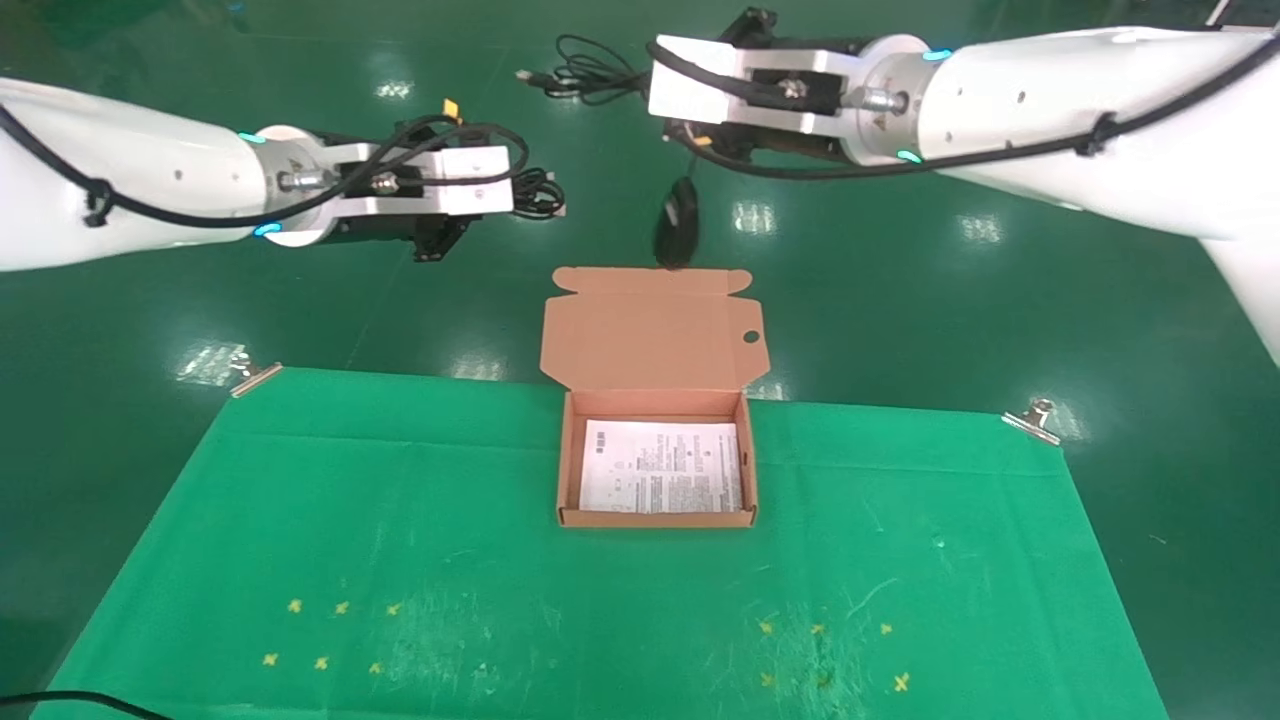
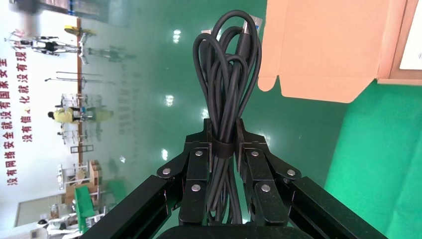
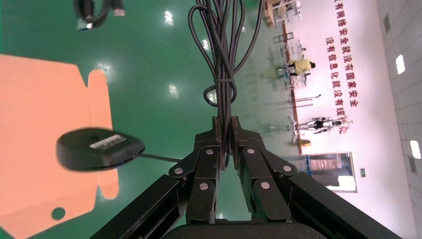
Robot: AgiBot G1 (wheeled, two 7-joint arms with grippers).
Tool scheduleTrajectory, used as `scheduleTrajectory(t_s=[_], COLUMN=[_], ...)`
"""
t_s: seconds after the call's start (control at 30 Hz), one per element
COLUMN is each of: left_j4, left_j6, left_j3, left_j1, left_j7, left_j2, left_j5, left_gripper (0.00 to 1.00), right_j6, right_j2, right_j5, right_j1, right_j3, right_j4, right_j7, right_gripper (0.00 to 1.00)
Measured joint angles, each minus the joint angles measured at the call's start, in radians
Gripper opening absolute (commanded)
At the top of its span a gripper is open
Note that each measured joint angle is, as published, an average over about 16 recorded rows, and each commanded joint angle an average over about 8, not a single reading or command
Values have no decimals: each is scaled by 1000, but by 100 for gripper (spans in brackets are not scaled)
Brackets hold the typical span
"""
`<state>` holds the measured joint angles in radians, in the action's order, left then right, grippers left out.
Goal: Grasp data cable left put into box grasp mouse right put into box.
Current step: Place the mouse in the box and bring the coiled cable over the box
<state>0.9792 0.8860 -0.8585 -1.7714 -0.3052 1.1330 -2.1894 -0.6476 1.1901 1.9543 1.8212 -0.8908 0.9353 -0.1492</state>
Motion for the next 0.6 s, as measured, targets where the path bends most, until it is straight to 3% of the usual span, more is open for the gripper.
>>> scheduleTrajectory(t_s=[0.6], left_j4=[31], left_j6=[20], left_j3=[-18], left_j1=[23], left_j7=[-56], left_j2=[-36], left_j5=[-86], left_gripper=[0], right_j6=[9], right_j2=[18], right_j5=[-74], right_j1=[-69], right_j3=[-6], right_j4=[-12], right_j7=[61], right_gripper=[0])
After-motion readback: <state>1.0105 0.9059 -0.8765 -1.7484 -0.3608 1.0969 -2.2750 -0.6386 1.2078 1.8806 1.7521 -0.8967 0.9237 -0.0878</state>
